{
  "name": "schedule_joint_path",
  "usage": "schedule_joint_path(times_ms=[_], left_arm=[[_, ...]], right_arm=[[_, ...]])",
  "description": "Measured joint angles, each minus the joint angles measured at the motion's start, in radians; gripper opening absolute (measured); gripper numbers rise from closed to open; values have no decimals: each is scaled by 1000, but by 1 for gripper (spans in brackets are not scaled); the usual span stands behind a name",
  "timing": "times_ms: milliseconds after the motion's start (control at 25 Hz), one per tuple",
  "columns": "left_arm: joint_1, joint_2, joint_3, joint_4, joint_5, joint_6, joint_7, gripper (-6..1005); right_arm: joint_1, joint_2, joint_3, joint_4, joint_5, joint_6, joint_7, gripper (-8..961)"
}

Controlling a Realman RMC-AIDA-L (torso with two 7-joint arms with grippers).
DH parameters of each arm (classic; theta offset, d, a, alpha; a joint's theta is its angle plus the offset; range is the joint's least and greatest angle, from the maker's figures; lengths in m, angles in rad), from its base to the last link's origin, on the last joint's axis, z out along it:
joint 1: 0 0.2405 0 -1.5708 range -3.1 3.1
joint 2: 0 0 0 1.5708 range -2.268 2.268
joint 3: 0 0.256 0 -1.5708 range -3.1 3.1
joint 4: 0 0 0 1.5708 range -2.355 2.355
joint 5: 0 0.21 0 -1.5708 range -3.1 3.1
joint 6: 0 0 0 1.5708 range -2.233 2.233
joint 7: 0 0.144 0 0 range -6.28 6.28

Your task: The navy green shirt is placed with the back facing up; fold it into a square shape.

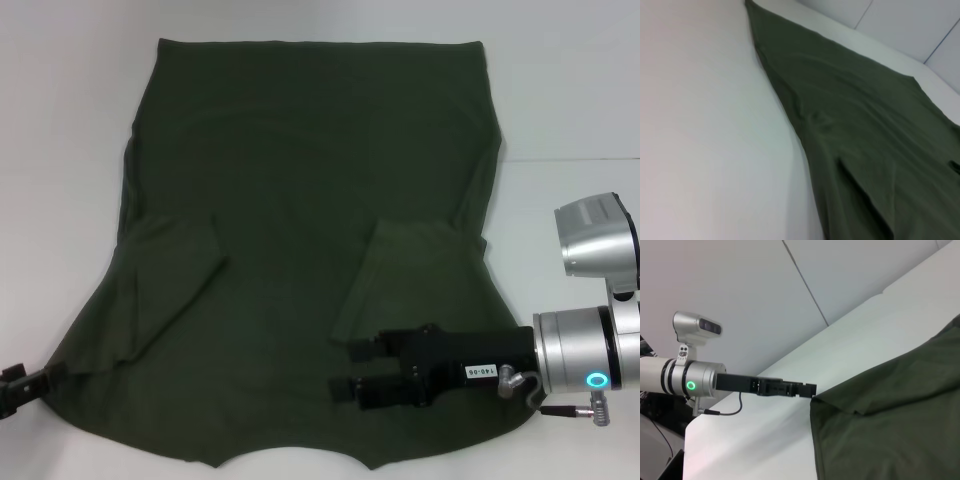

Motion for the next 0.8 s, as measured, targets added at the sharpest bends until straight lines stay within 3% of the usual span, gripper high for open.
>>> schedule_joint_path(times_ms=[800], left_arm=[[-19, 2, 25, 2, 61, 25, 6, 772]], right_arm=[[8, 1, -8, -11, 3, -1, 8, 817]])
